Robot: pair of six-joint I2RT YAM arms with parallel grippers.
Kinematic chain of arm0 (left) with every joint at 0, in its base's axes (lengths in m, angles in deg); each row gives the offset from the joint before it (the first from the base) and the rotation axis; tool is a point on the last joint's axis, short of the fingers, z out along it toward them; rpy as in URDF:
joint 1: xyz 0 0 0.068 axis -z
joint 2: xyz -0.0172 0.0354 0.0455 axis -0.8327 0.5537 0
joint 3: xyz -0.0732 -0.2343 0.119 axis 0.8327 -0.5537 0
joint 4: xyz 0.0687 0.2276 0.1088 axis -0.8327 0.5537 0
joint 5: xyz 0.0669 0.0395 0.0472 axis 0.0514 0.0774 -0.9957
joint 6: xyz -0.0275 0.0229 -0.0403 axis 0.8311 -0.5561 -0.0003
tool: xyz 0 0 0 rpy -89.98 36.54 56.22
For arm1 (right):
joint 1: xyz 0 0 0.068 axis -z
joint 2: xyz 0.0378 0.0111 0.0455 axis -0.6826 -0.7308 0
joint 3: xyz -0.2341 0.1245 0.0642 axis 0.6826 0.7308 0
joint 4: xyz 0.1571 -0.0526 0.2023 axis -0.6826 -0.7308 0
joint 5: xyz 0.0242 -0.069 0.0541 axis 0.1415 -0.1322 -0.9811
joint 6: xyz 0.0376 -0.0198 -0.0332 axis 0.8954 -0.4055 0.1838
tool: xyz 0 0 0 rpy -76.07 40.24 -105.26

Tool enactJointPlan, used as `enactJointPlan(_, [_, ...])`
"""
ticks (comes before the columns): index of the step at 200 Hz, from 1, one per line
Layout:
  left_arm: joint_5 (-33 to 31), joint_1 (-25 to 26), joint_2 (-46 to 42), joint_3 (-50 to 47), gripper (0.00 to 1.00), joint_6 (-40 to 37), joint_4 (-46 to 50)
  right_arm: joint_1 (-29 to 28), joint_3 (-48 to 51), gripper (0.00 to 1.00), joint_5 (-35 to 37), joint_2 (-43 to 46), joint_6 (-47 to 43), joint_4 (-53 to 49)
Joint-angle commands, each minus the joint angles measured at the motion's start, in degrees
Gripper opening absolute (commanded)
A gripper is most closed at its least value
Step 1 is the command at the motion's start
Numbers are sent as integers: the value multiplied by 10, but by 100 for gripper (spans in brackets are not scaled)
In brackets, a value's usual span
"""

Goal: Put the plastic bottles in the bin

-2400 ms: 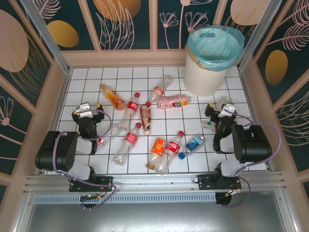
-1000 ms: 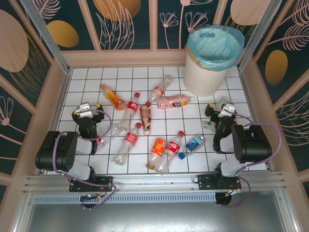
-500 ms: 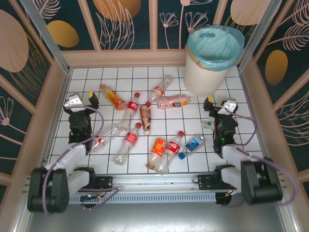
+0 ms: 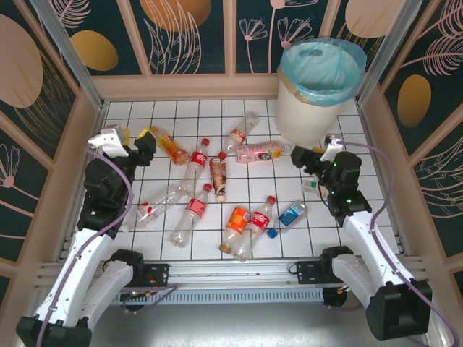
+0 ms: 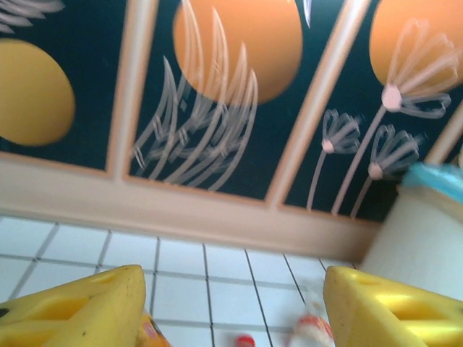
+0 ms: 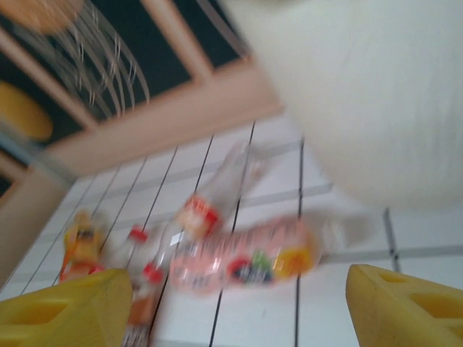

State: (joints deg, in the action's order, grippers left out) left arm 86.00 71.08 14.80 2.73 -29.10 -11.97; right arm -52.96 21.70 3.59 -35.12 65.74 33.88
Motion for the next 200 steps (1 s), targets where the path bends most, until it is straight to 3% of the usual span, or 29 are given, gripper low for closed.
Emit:
enactJointPlan(1, [27,46,34,17,65,29,112,-11,-31,81,-66,1,30,-108])
enactJointPlan(39, [-19,166,132,48,63,46,148,-11,-39,78,-85,-24,35,-143])
enactJointPlan(78, [-46,275,215,80,63,57,184,-11,-106,67,-138,-144,3,-243])
enactJointPlan(119, [-25,318,224,72,64,43,208,-16,-119,62,-179,-218,0,-290])
enactJointPlan(200, [34,428,269,88,67,-113,211,-56,-109,60,-169,-278,15,-308])
